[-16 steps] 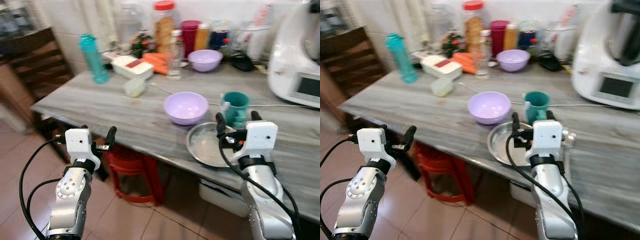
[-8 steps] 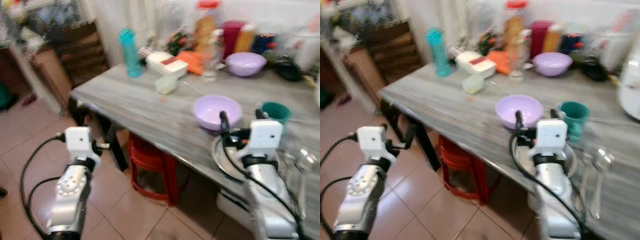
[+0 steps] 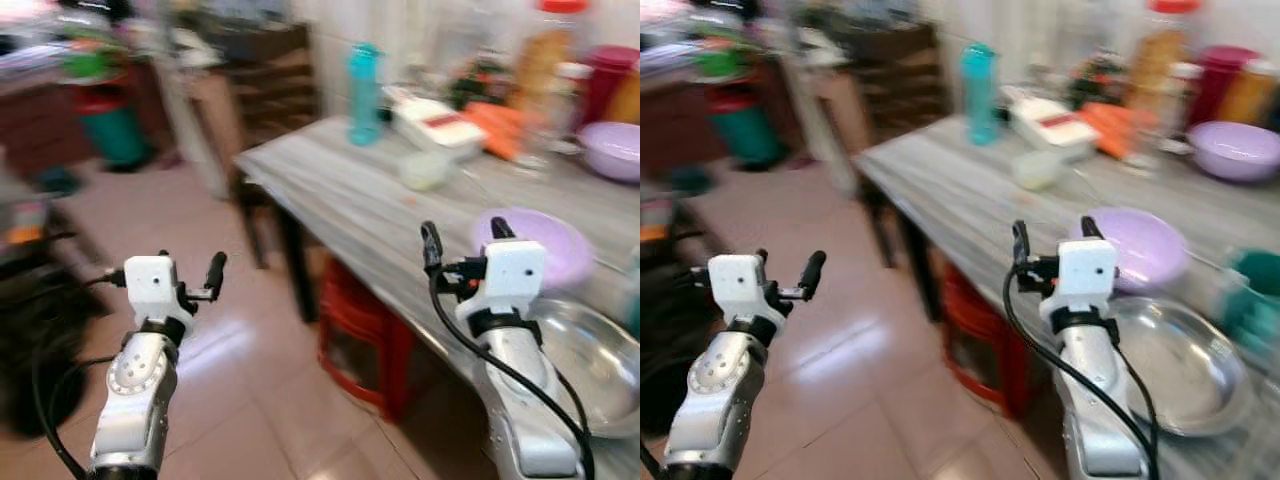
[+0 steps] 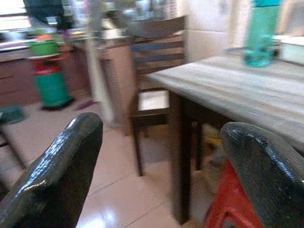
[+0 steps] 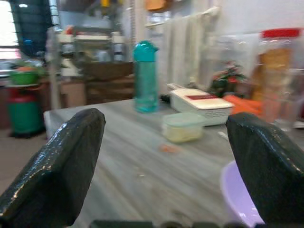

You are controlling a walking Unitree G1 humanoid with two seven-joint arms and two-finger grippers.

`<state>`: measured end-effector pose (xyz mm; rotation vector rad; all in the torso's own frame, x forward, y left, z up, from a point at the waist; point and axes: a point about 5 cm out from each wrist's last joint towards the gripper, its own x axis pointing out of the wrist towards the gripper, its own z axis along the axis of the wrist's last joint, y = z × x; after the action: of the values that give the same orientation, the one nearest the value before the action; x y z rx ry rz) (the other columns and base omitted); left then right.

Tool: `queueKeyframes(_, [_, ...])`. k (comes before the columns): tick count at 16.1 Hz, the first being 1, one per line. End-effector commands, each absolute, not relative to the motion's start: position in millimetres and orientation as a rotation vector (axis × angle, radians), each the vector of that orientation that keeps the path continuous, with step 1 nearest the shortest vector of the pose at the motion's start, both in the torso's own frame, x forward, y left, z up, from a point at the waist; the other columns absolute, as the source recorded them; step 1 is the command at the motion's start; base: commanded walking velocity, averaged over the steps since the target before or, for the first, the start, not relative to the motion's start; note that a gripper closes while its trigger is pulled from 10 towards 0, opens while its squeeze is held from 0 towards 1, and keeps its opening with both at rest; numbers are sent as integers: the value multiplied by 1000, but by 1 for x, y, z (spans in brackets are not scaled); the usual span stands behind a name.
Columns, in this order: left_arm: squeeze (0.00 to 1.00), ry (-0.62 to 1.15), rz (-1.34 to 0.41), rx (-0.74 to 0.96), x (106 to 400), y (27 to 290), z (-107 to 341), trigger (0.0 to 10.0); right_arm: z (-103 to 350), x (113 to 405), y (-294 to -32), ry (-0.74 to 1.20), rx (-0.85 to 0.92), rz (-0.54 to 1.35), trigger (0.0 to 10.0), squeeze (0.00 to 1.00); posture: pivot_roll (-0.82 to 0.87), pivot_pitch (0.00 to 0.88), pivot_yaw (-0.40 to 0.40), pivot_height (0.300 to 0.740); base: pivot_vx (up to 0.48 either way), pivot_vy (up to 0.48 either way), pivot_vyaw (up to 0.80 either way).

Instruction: Setting the table

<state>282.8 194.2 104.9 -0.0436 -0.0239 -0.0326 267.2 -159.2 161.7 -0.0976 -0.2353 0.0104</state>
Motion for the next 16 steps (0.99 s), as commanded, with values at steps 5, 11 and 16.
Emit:
queueKeyframes(5, [0, -30, -32, -35, 284, 195, 108, 10000, 166, 266, -159, -251, -91, 13, 10000, 0, -46, 0, 114, 740, 0, 0, 763])
queueKeyframes(11, [0, 0, 105, -38, 281, 201, 95, 10000, 161, 268, -131, -222, -49, 281, 10000, 0, -40, 0, 85, 740, 0, 0, 380])
queueKeyframes(16, [0, 0, 170, -54, 279, 201, 89, 10000, 160, 275, -130, -203, -60, 347, 10000, 0, -13, 0, 21, 740, 0, 0, 0])
